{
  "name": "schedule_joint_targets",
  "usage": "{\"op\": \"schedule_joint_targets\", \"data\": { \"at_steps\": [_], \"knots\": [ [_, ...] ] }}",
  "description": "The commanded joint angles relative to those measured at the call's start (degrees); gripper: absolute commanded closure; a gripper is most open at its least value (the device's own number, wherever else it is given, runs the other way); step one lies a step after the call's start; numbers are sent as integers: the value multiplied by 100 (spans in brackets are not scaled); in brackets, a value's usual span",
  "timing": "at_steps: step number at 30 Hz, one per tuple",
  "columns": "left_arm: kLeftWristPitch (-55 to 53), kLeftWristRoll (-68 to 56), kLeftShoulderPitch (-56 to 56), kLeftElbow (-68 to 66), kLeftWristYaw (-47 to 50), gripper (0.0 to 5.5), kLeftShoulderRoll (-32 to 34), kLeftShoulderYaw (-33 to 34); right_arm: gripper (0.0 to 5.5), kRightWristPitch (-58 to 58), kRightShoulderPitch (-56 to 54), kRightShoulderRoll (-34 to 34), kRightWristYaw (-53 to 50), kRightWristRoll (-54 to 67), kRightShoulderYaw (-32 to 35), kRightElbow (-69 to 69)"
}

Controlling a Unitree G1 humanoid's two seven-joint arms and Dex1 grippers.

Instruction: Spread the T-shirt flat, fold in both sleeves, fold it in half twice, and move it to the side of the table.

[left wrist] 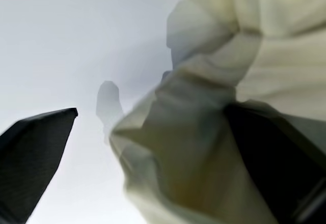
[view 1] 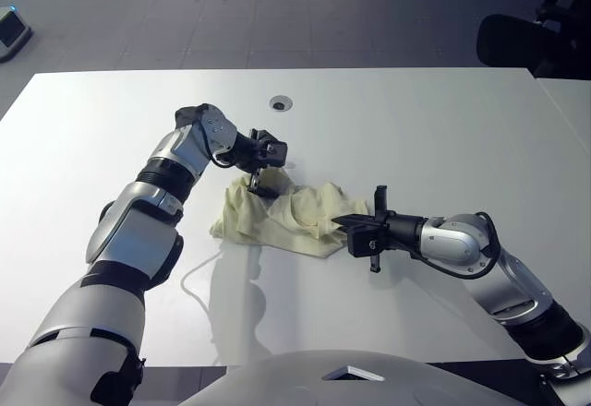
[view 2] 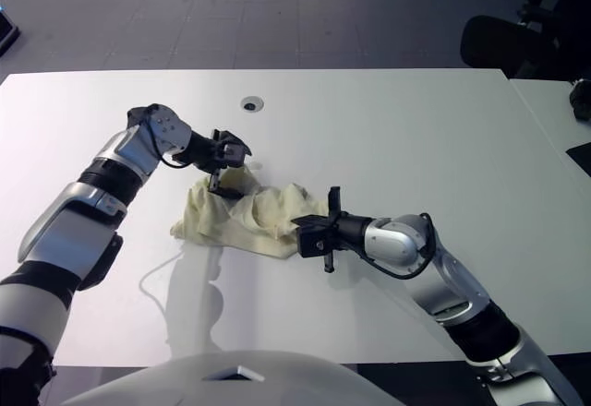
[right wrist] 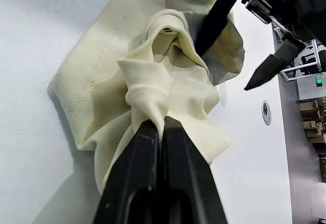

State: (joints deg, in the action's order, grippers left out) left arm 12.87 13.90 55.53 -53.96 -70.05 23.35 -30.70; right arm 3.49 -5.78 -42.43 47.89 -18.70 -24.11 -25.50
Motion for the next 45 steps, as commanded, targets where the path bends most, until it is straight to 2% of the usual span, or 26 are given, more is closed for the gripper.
{"op": "schedule_joint_targets", "data": {
  "at_steps": [1,7,10,24,26,35,37,41,45],
  "knots": [
    [162,-28,144,-230,-193,10,-152,145,547,-67,24,-7,47,-25,44,35],
    [422,232,255,-449,-102,10,-230,127,547,-68,19,42,34,-61,18,59],
    [531,355,194,-647,-21,53,-354,89,550,-52,21,65,15,-80,21,70],
    [883,928,-206,-743,-467,302,-29,-478,550,-23,38,128,24,-137,9,19],
    [853,901,-279,-683,-549,327,22,-492,550,-27,36,136,28,-145,20,18],
    [440,430,-470,-281,-965,506,101,-177,550,-176,-290,165,52,3,169,335],
    [270,259,-402,-207,-1038,544,133,7,550,-187,-531,313,41,233,286,598],
    [-119,-149,80,-269,-970,549,273,602,550,-202,-1602,791,-5,819,644,1714],
    [-291,-321,886,-749,-457,549,407,1145,550,-566,-3184,1340,-140,1123,889,3984]
  ]
}}
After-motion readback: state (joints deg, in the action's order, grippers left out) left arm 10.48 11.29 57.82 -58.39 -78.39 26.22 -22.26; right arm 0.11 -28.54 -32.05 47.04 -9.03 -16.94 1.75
